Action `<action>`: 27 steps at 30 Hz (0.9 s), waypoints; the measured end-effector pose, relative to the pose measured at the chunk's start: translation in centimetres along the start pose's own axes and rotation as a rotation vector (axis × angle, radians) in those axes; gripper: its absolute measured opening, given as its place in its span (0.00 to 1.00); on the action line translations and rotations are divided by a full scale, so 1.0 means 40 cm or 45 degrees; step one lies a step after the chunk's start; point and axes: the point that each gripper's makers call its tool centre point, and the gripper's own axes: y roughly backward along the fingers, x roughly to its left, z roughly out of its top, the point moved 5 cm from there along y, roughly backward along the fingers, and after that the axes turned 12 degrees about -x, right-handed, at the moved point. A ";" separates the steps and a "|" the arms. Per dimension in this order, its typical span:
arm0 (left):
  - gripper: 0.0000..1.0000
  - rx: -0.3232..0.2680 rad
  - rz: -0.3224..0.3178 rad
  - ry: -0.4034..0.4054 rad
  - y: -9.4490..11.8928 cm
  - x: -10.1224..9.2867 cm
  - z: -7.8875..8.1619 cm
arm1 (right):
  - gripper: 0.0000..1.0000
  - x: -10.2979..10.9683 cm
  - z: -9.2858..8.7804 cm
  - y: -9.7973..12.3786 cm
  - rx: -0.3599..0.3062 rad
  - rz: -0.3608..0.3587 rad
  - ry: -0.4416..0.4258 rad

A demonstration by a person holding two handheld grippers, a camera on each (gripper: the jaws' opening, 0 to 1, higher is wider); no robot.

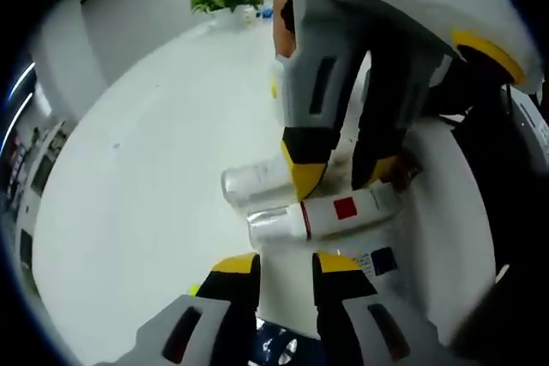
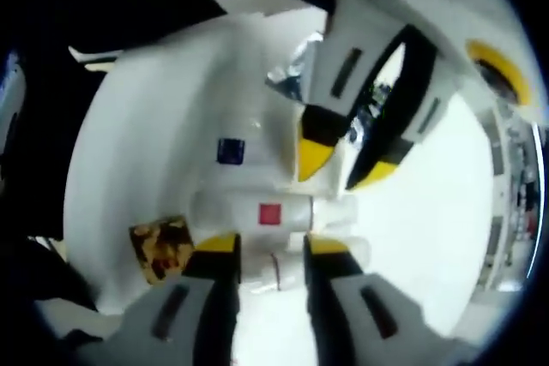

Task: Arrange the skincare products in the storage area until every visible bottle or jar stands upright without overlapping.

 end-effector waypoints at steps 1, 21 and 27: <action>0.23 0.001 0.000 0.003 0.003 -0.001 0.000 | 0.29 0.002 -0.001 0.003 0.004 -0.005 -0.009; 0.22 -0.014 -0.037 -0.016 0.032 -0.031 -0.002 | 0.56 0.025 0.069 0.019 -0.090 -0.050 -0.074; 0.22 0.006 -0.043 -0.012 0.031 -0.035 -0.008 | 0.57 -0.005 0.061 0.007 -0.084 -0.106 -0.061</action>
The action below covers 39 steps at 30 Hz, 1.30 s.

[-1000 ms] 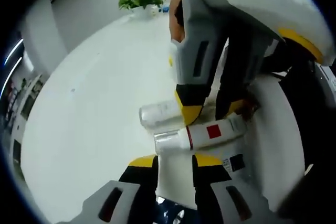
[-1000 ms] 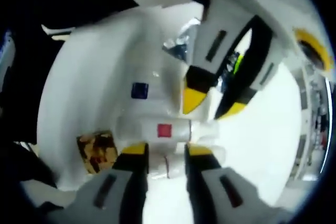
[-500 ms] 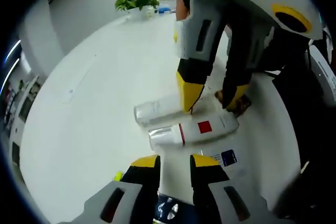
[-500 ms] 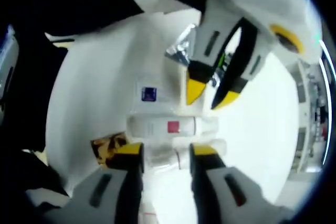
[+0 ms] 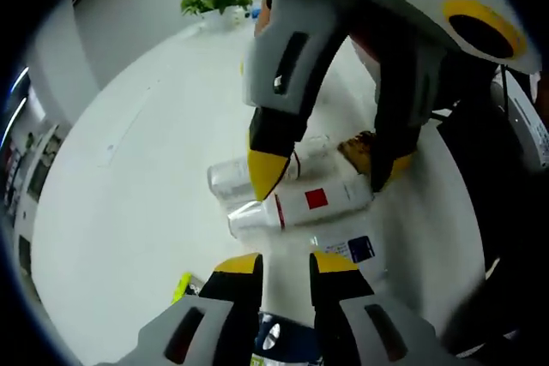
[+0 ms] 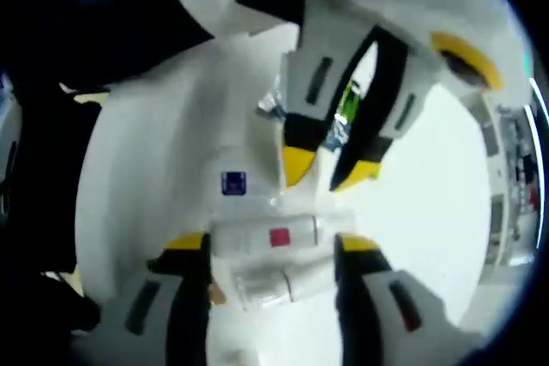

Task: Arrange the skincare products in the storage area until every visible bottle or jar stands upright without overlapping.

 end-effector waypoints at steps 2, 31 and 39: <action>0.21 0.005 -0.004 0.020 0.000 -0.002 -0.002 | 0.52 -0.010 0.012 0.005 -0.051 -0.019 -0.028; 0.19 -0.018 -0.076 0.065 -0.017 -0.001 -0.004 | 0.38 -0.035 -0.038 -0.020 -0.035 0.009 -0.018; 0.19 -0.028 -0.112 0.104 -0.016 -0.017 -0.006 | 0.40 -0.031 -0.030 -0.019 -0.084 0.028 -0.027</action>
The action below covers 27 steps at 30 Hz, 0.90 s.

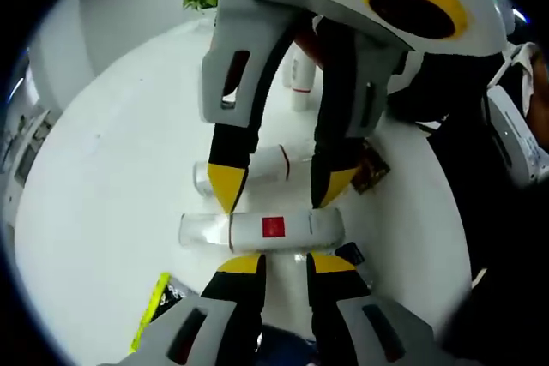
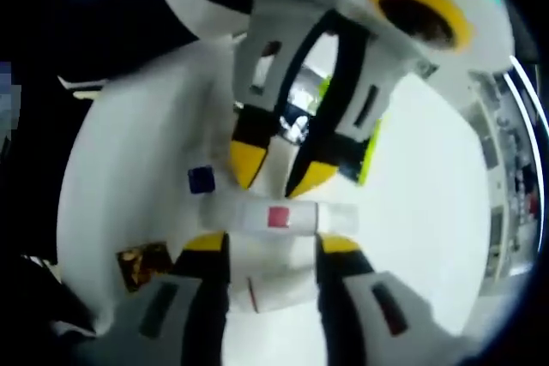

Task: Arrange the skincare products in the storage area until every visible bottle or jar stands upright without overlapping.

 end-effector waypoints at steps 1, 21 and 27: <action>0.19 0.000 -0.007 0.002 -0.001 -0.004 0.000 | 0.41 0.001 0.001 0.003 -0.006 0.001 -0.004; 0.18 0.005 -0.151 -0.039 -0.037 -0.061 0.023 | 0.47 0.027 0.017 0.019 -0.006 0.009 -0.049; 0.17 0.008 -0.152 -0.037 -0.048 -0.057 0.026 | 0.47 0.017 0.008 0.013 0.008 -0.005 -0.079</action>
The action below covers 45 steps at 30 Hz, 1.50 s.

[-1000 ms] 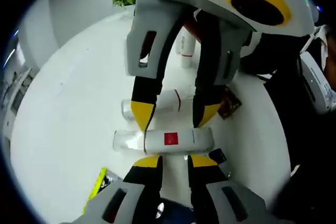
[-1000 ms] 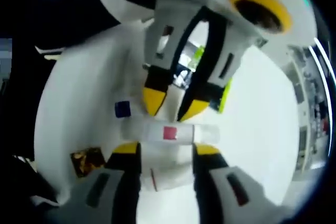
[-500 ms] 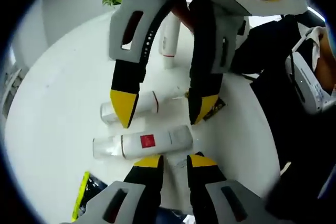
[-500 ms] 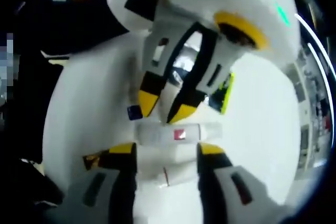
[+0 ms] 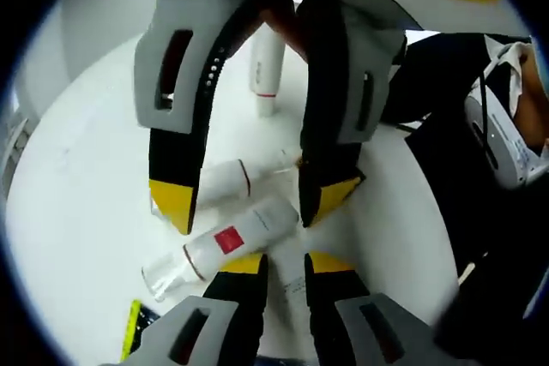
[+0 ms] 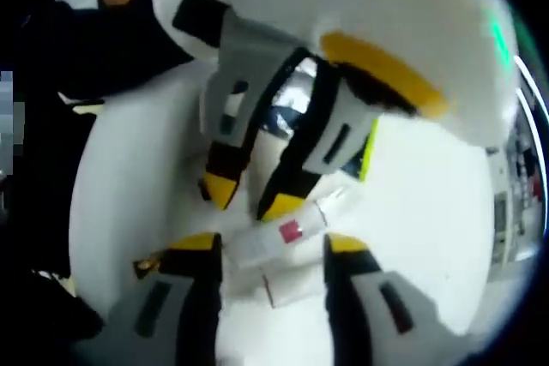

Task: Arrange the skincare products in the storage area until every visible bottle or jar stands upright without overlapping.

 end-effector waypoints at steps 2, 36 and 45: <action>0.17 0.001 -0.001 -0.001 0.004 -0.002 -0.002 | 0.47 0.003 -0.008 -0.008 0.020 0.016 -0.003; 0.18 -0.181 0.265 -0.077 0.145 0.052 -0.021 | 0.25 -0.044 -0.024 -0.034 0.026 -0.038 0.094; 0.27 -0.196 0.404 -0.195 0.191 0.085 -0.035 | 0.20 -0.063 -0.020 -0.039 0.014 -0.081 0.086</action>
